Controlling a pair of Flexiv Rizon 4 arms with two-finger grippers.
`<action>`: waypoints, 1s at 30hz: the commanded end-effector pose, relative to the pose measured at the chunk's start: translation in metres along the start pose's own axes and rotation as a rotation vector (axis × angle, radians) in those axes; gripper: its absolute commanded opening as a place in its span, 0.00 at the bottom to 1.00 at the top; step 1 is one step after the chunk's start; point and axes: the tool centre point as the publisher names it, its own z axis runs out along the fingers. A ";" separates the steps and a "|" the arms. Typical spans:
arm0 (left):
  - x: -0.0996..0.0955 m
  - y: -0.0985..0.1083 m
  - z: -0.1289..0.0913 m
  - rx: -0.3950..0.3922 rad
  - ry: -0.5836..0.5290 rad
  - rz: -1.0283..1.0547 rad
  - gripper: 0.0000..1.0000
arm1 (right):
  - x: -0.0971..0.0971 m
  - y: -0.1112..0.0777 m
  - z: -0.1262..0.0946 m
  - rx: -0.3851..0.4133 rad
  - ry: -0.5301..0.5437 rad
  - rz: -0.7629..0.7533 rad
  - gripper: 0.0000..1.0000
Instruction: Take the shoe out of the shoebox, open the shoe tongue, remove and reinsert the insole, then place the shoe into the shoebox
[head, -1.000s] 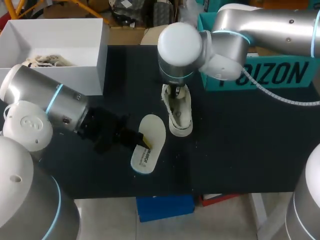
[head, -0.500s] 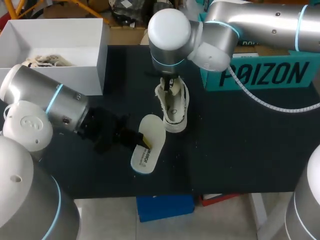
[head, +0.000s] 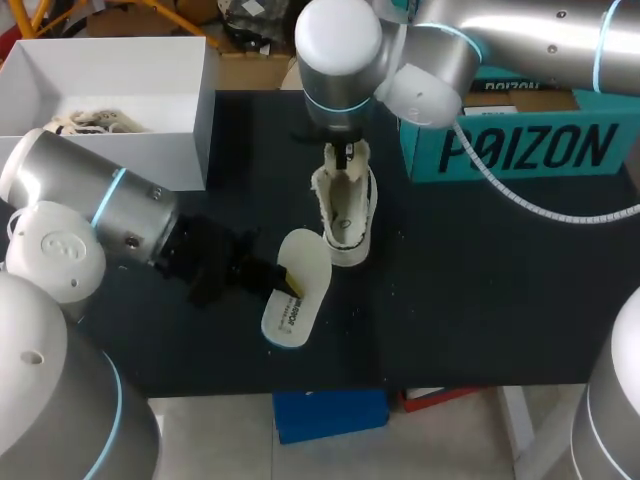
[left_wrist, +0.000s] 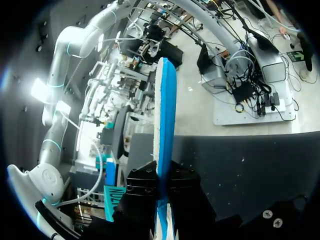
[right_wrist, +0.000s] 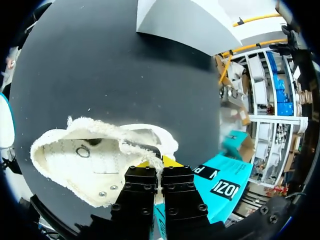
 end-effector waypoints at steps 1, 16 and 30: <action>0.000 -0.001 0.000 -0.002 0.002 0.001 0.00 | -0.002 -0.003 -0.010 0.004 0.003 -0.020 0.00; 0.000 -0.001 0.000 -0.002 0.002 0.001 0.00 | -0.015 0.017 0.008 -0.022 0.080 -0.216 0.00; 0.000 -0.001 0.000 -0.002 0.002 0.001 0.00 | -0.012 0.030 0.035 -0.027 0.169 -0.319 0.00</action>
